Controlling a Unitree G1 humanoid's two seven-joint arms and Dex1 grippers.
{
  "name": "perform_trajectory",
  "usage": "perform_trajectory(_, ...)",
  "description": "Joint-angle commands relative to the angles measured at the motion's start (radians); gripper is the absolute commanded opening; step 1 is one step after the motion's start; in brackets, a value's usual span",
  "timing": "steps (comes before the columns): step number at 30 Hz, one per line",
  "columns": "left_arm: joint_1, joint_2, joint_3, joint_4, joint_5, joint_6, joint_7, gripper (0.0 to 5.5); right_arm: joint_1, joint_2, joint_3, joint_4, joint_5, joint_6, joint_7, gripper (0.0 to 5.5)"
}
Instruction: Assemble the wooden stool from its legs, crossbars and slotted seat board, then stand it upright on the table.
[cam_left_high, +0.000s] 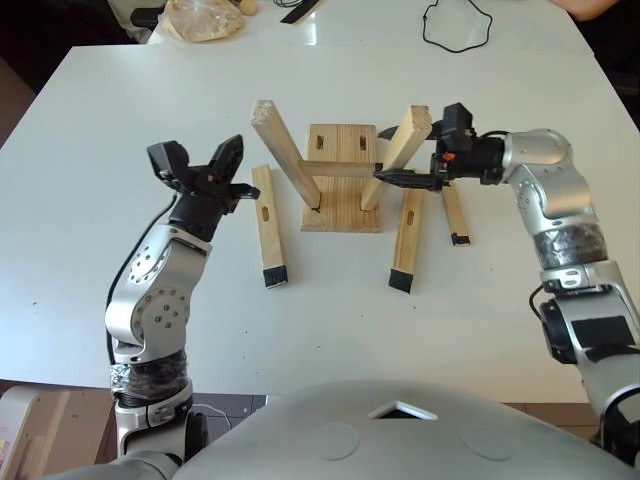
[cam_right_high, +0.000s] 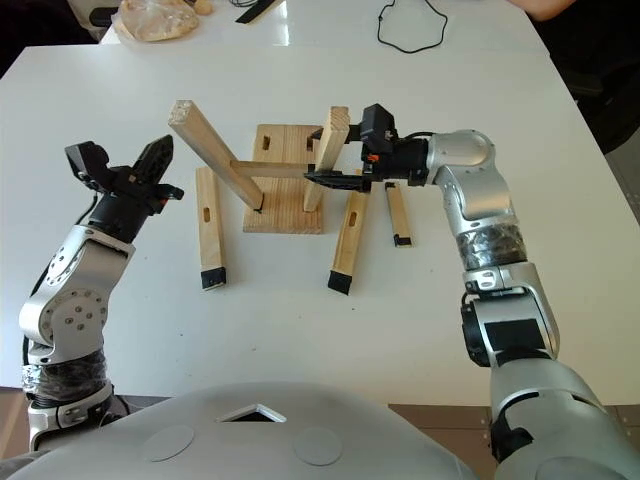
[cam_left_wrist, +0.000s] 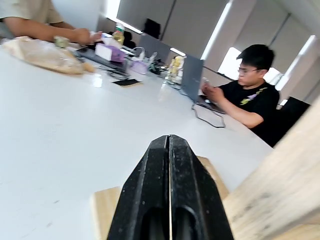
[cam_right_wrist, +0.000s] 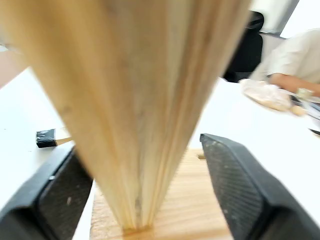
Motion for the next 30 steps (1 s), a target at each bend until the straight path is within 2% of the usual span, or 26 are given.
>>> perform_trajectory(1,0.075,0.000,0.010,-0.045,0.060,0.023,0.047,0.00,0.209,-0.110,-0.137,-0.271,0.065,0.103,-0.071,3.91)
perform_trajectory(5,0.098,-0.008,-0.013,-0.046,0.179,0.021,0.116,0.00,0.397,-0.127,-0.284,-0.505,0.179,0.264,-0.206,3.91)
perform_trajectory(7,0.076,-0.024,-0.037,-0.056,0.237,-0.015,0.127,0.00,0.434,-0.087,-0.293,-0.552,0.126,0.344,-0.379,3.91)
perform_trajectory(8,0.056,-0.034,-0.052,-0.067,0.258,-0.015,0.144,0.00,0.426,-0.042,-0.287,-0.545,0.076,0.387,-0.501,3.74)
perform_trajectory(11,-0.014,-0.034,-0.129,-0.093,0.343,0.002,0.167,0.00,0.438,0.108,-0.172,-0.589,-0.103,0.413,-0.793,3.27)
perform_trajectory(13,-0.040,-0.022,-0.195,-0.126,0.391,0.007,0.151,0.00,0.449,0.247,-0.094,-0.651,-0.191,0.464,-0.986,2.94)
perform_trajectory(15,-0.050,-0.019,-0.260,-0.167,0.404,0.023,0.124,0.00,0.450,0.318,0.008,-0.698,-0.307,0.485,-1.110,2.65)
perform_trajectory(19,-0.058,-0.045,-0.319,-0.211,0.422,0.043,0.127,0.00,0.403,0.406,0.130,-0.734,-0.435,0.513,-1.224,2.09)
perform_trajectory(24,-0.094,-0.084,-0.383,-0.182,0.479,0.036,0.120,0.00,0.364,0.455,0.184,-0.702,-0.525,0.512,-1.277,1.35)
perform_trajectory(28,-0.083,-0.111,-0.359,-0.167,0.524,0.021,0.144,0.00,0.359,0.443,0.170,-0.686,-0.550,0.490,-1.265,0.79)
perform_trajectory(30,-0.081,-0.108,-0.296,-0.163,0.544,0.009,0.160,0.00,0.370,0.426,0.101,-0.699,-0.571,0.474,-1.290,0.48)
